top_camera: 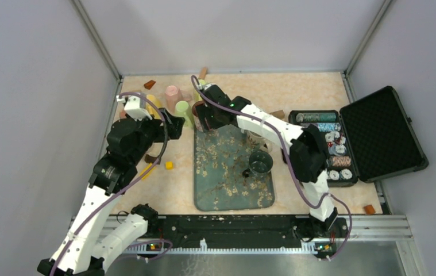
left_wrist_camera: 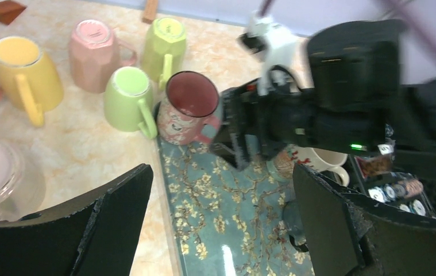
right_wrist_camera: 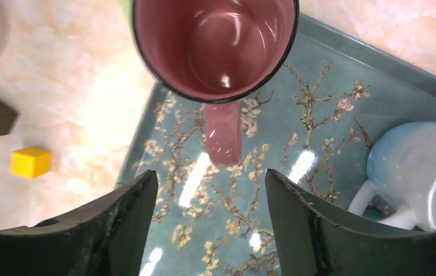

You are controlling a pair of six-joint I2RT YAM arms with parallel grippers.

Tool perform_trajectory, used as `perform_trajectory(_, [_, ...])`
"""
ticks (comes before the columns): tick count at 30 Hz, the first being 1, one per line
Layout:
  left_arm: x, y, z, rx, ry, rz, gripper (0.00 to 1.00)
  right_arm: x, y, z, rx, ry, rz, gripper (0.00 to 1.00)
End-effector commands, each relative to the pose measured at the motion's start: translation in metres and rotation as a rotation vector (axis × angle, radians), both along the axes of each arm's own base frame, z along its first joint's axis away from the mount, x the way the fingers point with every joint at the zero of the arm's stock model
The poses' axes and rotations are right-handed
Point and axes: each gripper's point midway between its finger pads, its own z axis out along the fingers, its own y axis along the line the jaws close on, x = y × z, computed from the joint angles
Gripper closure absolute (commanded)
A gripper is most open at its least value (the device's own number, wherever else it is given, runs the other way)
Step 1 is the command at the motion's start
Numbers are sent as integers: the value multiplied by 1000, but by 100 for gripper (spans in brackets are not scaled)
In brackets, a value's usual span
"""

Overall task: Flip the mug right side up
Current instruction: Place the cup on the tray.

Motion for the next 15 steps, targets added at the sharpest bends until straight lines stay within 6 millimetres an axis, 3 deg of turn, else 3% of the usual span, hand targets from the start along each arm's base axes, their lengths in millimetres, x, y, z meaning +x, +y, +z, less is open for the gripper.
perform_trajectory(1, [8,25,-19,8,64,166,1,-3,5,86,216,-124,29,27])
perform_trajectory(9, [12,87,-76,140,194,528,2,-22,-21,123,343,-159,52,13])
perform_trajectory(15, [18,111,-118,186,263,655,2,-48,-31,135,455,-156,69,7])
